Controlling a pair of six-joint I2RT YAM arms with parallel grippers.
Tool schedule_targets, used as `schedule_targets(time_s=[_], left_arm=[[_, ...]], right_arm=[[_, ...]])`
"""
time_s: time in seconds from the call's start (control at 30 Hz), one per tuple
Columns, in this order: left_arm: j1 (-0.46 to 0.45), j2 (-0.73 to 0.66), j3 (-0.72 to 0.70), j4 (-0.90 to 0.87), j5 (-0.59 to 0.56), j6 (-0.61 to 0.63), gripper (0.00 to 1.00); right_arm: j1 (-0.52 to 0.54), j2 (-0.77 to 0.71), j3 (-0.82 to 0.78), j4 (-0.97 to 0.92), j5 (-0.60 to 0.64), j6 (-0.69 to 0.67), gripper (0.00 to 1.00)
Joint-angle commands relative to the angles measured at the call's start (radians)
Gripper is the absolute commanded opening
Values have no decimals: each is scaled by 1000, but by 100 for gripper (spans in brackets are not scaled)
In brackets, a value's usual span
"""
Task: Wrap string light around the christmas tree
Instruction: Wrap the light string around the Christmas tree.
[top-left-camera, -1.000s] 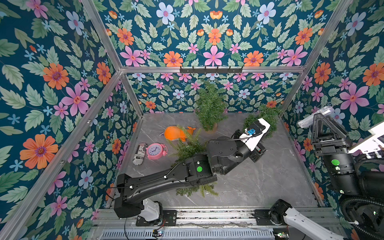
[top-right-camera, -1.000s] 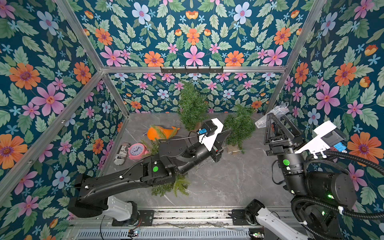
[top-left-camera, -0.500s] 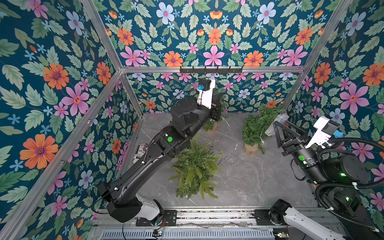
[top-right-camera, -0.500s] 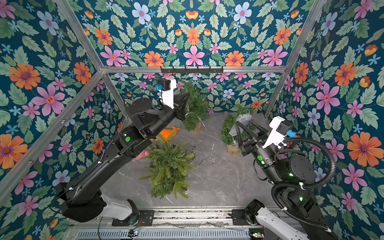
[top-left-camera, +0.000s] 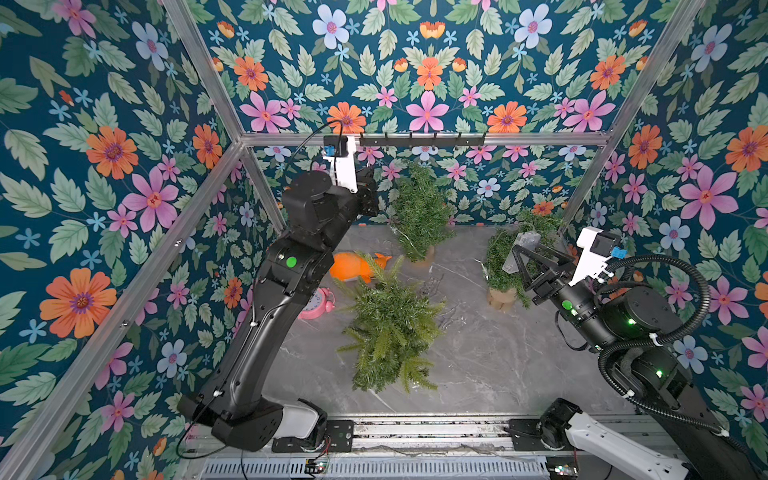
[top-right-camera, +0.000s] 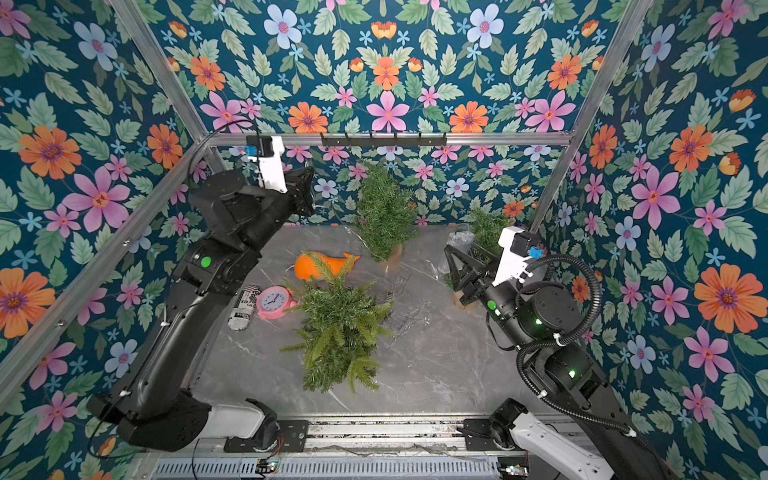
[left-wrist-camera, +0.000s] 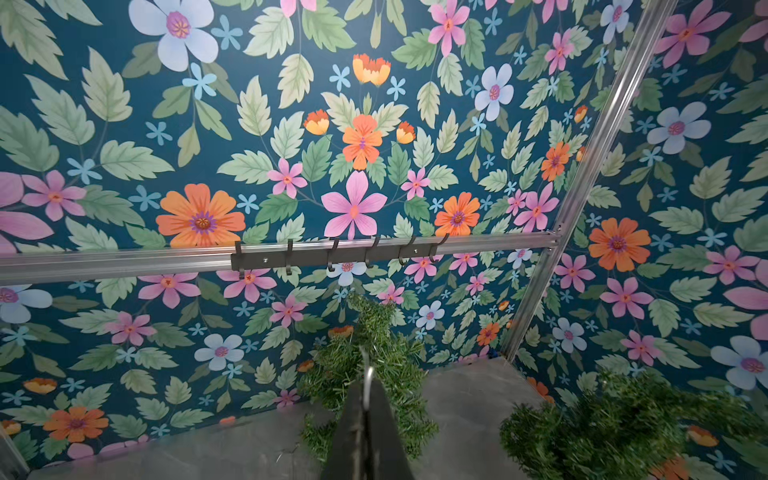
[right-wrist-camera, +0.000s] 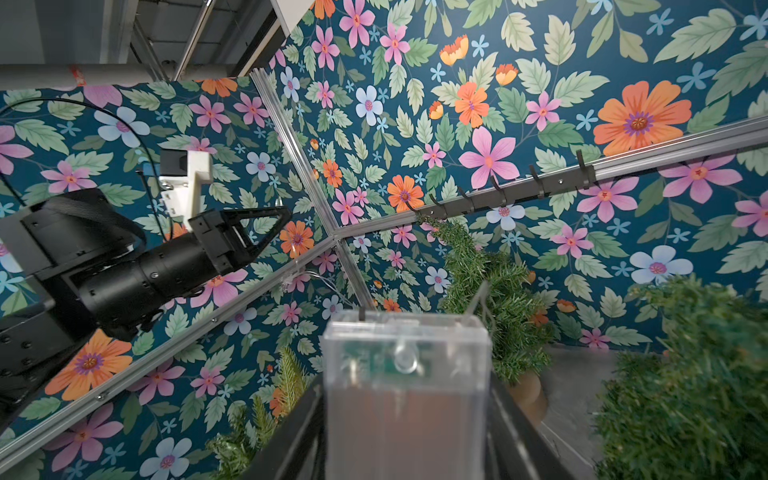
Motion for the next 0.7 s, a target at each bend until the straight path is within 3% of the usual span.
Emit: schedule_targets(time_s=[0.0,0.23,0.43,0.67], left_arm=[[4,-91,-59,-81,16,-26,0],[4,-273,-241,-183,-23,-57,0],[3,-356,-306,-207,152,-83,0],[3,-473,-420,-259,166,-97,0]], right_arm=[[0,-28,-12,-70,-24,-33,35],[0,-58,-8,-189,-73,-39,35],[1,-72,-9,-240,-97,-26,35],[0,-85,-18,-282,-104,-19,34]])
